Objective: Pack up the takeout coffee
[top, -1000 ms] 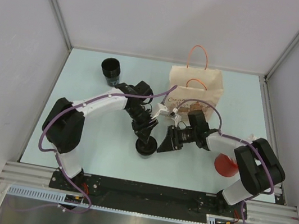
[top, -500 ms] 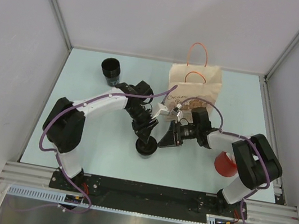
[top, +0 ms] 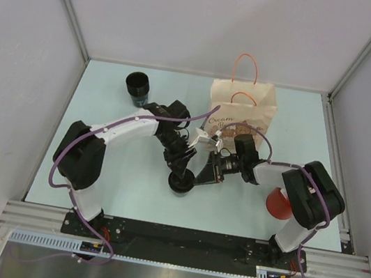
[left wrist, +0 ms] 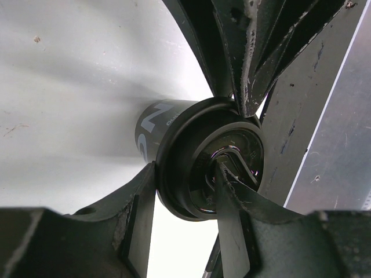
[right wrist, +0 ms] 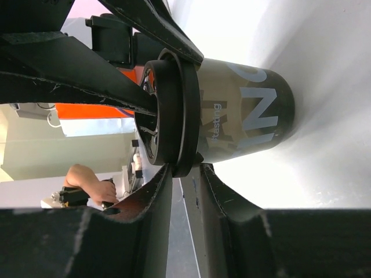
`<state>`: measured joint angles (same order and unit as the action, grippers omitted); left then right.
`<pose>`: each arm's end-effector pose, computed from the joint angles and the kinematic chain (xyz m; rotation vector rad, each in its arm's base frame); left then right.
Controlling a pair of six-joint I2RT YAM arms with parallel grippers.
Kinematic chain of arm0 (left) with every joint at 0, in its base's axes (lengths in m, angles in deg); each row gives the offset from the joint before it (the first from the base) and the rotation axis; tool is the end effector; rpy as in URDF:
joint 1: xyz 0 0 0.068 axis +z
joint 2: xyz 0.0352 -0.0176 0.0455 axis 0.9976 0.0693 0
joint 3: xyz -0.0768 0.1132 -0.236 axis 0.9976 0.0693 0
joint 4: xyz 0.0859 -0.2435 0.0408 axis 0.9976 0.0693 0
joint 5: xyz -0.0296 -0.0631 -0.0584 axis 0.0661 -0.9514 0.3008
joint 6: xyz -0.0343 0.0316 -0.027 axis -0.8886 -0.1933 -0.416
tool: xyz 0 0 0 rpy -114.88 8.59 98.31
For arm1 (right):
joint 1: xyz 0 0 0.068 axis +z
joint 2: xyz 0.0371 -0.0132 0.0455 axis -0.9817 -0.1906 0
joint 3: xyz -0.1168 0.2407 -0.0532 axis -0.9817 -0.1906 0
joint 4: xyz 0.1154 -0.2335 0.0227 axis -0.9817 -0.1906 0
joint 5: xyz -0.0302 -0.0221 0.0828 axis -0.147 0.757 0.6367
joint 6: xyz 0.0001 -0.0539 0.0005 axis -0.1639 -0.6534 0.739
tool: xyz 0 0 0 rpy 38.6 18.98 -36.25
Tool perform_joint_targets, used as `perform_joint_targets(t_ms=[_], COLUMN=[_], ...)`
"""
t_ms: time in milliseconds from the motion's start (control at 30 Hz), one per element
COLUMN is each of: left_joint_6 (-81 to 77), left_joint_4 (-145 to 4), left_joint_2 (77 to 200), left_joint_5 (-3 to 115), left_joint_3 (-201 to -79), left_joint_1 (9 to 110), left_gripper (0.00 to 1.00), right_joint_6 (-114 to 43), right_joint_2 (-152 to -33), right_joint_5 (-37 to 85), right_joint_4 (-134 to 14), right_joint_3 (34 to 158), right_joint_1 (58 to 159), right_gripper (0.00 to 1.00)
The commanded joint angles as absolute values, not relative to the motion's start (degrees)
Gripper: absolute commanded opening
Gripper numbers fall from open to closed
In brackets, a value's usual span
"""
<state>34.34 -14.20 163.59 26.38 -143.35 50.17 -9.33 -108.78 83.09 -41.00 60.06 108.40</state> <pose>0.2586 -0.2137 0.2254 1.5147 2.4116 -0.9968 0.2488 0.1776 0.1457 -0.6474 2.3192 1.8540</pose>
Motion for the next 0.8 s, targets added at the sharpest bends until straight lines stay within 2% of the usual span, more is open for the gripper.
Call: perform_joint_targets(t_ms=[0,200,367,533,767], left_joint_6=[38.87,38.79,38.70,38.87,39.14], left_joint_4=[-17.51,-17.42,-17.42,-17.42,-17.24], left_joint_2=[167.80,167.89,167.45,167.01,166.84], left_joint_5=[38.56,38.65,38.91,39.53,39.53], left_joint_3=[-139.91,-140.00,-139.56,-139.21,-139.12], left_joint_1=[49.55,49.55,49.38,49.20,49.02], left_gripper=[0.45,0.45,0.45,0.45,0.45], right_joint_6=[-8.23,-8.48,-12.09,-14.54,-18.24], right_joint_2=[-110.58,-111.54,-113.39,-114.89,-115.58], right_joint_5=[82.68,81.72,77.23,74.42,68.71], right_joint_4=[-38.92,-39.44,-43.92,-46.21,-49.72], right_joint_3=[60.11,60.11,60.11,60.11,60.20], right_joint_1=[108.45,107.93,107.93,108.71,109.60], right_gripper=[0.30,0.31,0.27,0.17,0.20])
